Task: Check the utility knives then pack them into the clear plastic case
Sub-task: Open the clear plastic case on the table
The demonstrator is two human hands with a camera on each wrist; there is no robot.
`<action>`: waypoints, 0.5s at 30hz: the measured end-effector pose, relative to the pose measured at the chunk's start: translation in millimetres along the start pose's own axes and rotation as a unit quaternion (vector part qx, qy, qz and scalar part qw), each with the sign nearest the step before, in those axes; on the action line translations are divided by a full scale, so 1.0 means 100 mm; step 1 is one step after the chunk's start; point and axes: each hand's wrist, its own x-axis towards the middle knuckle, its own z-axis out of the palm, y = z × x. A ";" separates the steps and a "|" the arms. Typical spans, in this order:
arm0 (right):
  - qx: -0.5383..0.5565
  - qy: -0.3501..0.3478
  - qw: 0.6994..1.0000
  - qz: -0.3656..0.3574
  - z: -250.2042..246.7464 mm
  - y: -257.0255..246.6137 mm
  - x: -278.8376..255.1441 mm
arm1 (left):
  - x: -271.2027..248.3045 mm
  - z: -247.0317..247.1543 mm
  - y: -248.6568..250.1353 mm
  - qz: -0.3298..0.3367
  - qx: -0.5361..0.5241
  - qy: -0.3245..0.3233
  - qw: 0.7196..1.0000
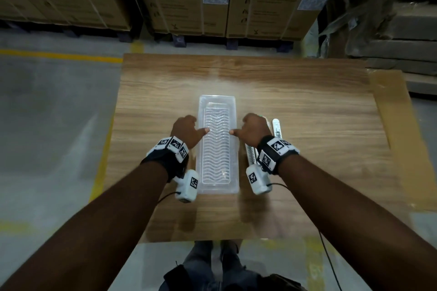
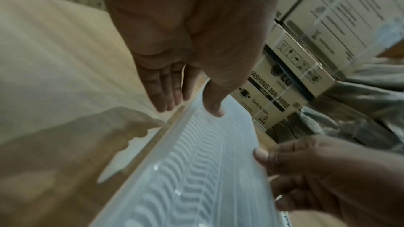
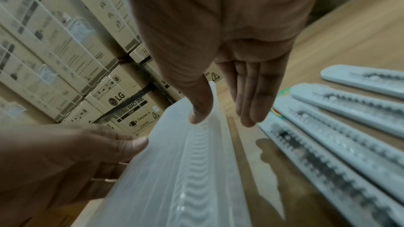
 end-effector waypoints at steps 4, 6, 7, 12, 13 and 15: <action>0.014 0.005 1.000 0.017 0.14 0.04 -0.15 | -0.17 0.14 -0.07 -0.030 -0.002 -0.004 1.000; 0.016 0.011 1.000 0.024 0.19 0.03 -0.15 | -0.21 0.17 -0.04 -0.039 0.009 0.008 0.999; 0.014 0.011 0.999 0.029 0.20 0.02 -0.15 | -0.23 0.17 -0.01 -0.044 0.015 0.013 0.999; -0.011 -0.005 0.998 0.058 0.26 -0.01 -0.15 | -0.33 0.17 0.07 -0.052 0.016 0.037 0.998; -0.019 -0.005 0.998 0.064 0.27 -0.02 -0.15 | -0.35 0.17 0.08 -0.054 0.014 0.039 0.998; -0.031 0.000 0.997 0.074 0.28 -0.04 -0.16 | -0.37 0.17 0.10 -0.061 0.005 0.040 0.997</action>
